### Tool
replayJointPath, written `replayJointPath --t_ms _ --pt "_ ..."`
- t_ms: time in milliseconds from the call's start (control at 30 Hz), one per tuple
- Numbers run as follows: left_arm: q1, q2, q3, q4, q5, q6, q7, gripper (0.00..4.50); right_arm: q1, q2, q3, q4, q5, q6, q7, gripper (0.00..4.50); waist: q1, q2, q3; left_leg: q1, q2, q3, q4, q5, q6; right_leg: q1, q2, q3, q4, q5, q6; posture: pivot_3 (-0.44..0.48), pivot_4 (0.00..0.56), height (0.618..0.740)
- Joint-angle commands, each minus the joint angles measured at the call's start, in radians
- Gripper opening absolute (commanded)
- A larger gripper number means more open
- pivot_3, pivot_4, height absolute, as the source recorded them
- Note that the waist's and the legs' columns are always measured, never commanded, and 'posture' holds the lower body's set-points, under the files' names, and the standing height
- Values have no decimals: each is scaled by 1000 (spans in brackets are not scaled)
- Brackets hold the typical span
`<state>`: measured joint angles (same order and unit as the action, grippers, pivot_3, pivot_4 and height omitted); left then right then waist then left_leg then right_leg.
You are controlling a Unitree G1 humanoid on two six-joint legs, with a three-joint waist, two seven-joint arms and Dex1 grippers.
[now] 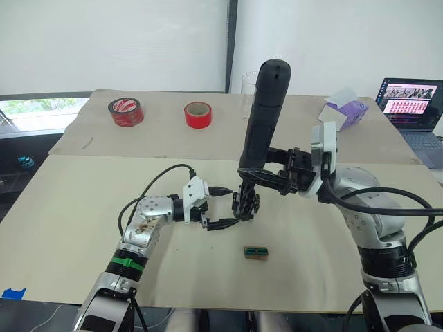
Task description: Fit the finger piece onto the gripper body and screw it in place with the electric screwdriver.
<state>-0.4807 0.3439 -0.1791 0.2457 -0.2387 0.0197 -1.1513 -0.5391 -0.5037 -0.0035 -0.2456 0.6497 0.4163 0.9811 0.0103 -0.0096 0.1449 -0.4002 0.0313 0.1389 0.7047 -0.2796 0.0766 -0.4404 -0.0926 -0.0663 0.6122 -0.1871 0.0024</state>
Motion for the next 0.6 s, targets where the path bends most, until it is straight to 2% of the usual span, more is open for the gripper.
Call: replayJointPath --t_ms 33,600 --pt "-15 -7 -2 -20 -7 -16 1 4500 -18 4 -20 -22 15 -13 2 1933 0 0 0 0 0 0 0 0 0 0 0 0 0 0 0 0 150 740" --pt "-13 -6 -6 -22 -5 -12 1 4500 -9 6 -18 -18 7 -17 10 1933 0 0 0 0 0 0 0 0 0 0 0 0 0 0 0 0 150 740"
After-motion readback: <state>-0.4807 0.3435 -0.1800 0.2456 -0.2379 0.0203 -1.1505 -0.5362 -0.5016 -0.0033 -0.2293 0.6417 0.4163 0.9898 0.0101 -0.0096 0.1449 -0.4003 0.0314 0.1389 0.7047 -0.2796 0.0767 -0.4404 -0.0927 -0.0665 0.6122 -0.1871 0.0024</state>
